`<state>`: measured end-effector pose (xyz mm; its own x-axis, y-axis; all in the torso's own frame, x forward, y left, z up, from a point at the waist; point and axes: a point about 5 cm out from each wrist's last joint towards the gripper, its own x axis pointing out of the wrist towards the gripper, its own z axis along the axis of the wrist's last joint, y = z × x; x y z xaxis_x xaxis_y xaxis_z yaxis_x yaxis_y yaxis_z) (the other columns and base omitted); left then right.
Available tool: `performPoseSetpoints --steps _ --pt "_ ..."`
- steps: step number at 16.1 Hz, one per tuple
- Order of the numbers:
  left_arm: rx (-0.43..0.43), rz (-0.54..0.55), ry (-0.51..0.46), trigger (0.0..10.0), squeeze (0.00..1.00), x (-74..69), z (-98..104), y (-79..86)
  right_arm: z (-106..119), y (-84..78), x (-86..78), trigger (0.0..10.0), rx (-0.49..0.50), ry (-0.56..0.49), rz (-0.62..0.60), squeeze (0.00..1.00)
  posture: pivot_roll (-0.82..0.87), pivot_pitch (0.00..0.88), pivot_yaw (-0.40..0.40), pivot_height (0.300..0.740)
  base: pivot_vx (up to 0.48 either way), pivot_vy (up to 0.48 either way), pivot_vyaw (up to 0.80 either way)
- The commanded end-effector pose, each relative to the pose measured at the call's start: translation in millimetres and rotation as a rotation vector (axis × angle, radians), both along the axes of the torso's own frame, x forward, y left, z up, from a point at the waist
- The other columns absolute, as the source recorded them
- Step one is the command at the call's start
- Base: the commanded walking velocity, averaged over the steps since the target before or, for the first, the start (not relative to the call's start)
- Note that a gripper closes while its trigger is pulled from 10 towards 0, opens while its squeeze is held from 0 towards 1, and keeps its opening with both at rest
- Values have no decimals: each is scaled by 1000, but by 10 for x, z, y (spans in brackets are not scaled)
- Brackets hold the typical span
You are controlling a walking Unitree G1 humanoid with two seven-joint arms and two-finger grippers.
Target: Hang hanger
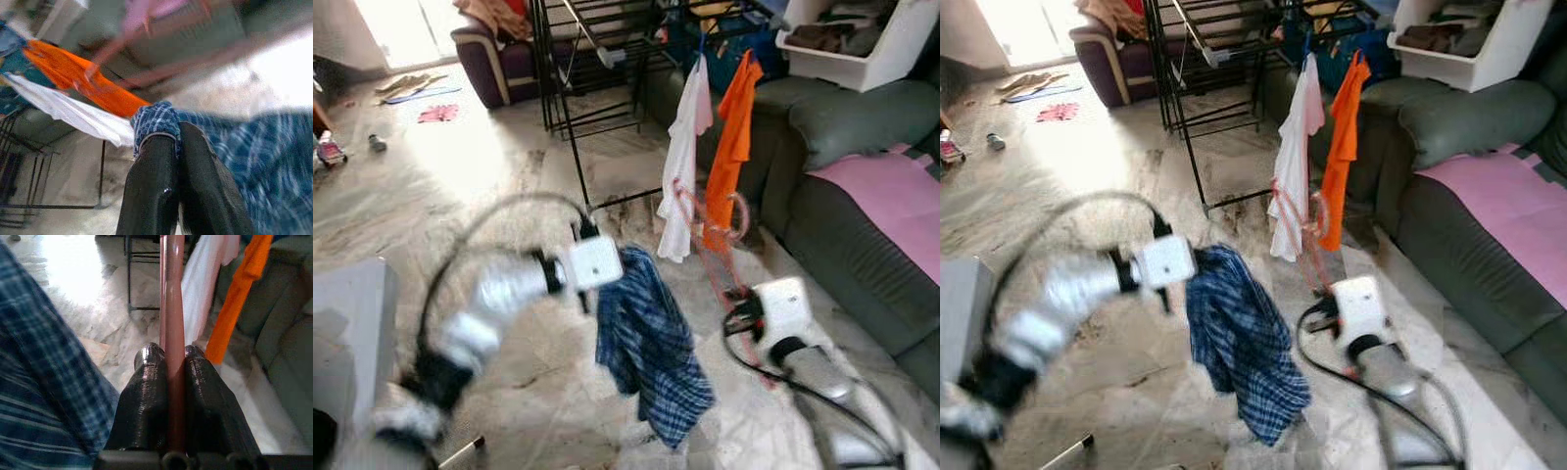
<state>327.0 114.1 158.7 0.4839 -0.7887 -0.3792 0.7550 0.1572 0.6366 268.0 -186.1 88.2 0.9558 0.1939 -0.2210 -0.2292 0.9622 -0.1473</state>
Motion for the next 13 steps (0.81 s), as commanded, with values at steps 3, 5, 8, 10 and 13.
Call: performPoseSetpoints --steps 3,5,8,10,13 --pt "249 -103 -78 10000 0 145 1 131 77 -177 65 10000 -30 -28 -25 0 -17 6 60 740 0 0 0" --pt "457 -113 -194 10000 0 310 33 205 85 -198 77 10000 -34 -33 -36 0 -25 0 64 740 0 0 0" --pt "711 -213 -115 10000 0 343 -13 371 31 -128 35 10000 -40 -22 -6 0 -27 0 60 740 0 0 0" --pt "1011 -234 -50 10000 0 358 -96 653 7 -110 33 10000 -39 -16 2 0 -25 0 59 740 0 0 0" --pt "1255 -39 -198 10000 0 590 104 888 15 -52 72 10000 -38 -20 18 0 -35 0 59 740 0 0 0"
